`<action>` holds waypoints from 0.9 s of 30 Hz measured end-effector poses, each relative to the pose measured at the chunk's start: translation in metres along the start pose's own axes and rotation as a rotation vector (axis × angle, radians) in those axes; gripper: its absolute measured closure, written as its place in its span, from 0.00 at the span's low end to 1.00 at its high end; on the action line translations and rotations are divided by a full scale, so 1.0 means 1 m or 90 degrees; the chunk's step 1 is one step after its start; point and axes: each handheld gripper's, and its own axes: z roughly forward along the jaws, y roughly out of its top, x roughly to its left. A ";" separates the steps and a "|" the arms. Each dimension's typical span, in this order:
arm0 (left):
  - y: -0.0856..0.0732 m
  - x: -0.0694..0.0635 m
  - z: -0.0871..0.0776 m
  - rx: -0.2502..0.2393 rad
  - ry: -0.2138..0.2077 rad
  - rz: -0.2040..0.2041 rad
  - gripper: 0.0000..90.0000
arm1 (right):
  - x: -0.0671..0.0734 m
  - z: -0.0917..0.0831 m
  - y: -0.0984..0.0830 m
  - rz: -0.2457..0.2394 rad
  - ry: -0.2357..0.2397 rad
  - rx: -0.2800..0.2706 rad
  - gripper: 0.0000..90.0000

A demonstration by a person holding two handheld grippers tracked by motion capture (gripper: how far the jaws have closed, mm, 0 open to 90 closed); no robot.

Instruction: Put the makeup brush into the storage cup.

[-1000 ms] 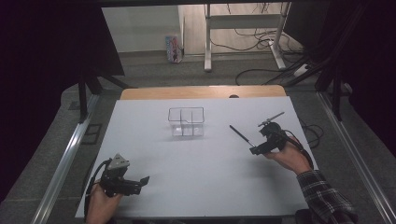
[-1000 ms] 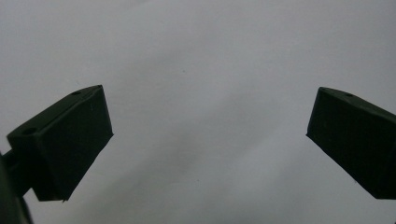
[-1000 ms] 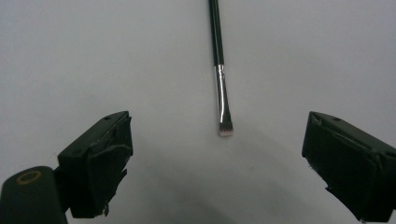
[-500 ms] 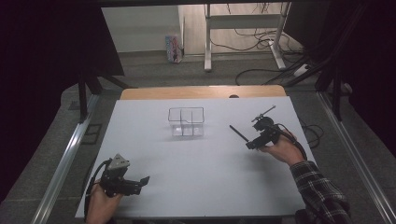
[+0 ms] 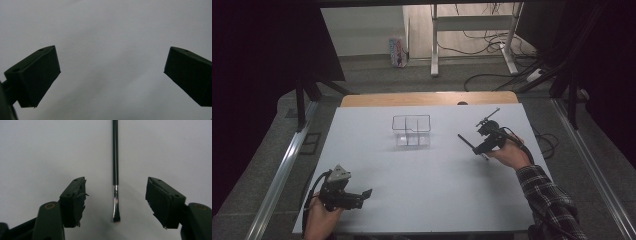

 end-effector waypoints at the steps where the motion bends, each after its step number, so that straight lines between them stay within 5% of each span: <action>1: 0.000 0.000 0.000 0.000 0.000 0.000 0.00 | 0.000 0.001 0.002 -0.001 0.004 0.002 0.39; 15: 0.000 0.000 -0.001 -0.001 -0.001 0.002 0.00 | 0.003 0.012 0.021 -0.015 0.013 0.023 0.52; 27: 0.000 0.000 -0.001 -0.001 0.000 0.003 0.00 | 0.000 0.026 0.017 -0.011 0.022 0.048 0.60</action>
